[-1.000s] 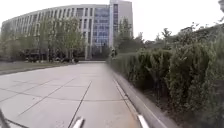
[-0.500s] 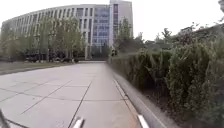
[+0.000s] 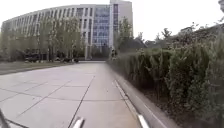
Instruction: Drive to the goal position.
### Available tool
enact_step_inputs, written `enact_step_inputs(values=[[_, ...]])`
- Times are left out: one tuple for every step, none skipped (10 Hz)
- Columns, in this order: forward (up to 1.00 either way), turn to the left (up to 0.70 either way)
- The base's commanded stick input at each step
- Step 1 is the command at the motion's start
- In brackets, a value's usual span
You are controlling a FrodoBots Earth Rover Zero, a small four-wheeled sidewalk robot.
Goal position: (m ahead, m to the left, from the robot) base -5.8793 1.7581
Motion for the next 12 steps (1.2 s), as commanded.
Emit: enact_step_inputs(values=[[0.04, 0.00], [0.01, 0.00], [0.02, 0.00], [0.04, 0.00], [0.02, 0.00], [0.01, 0.00], [0.00, 0.00], [0.00, 0.00], [0.02, 0.00], [0.04, 0.00], [0.04, 0.00], [0.04, 0.00]])
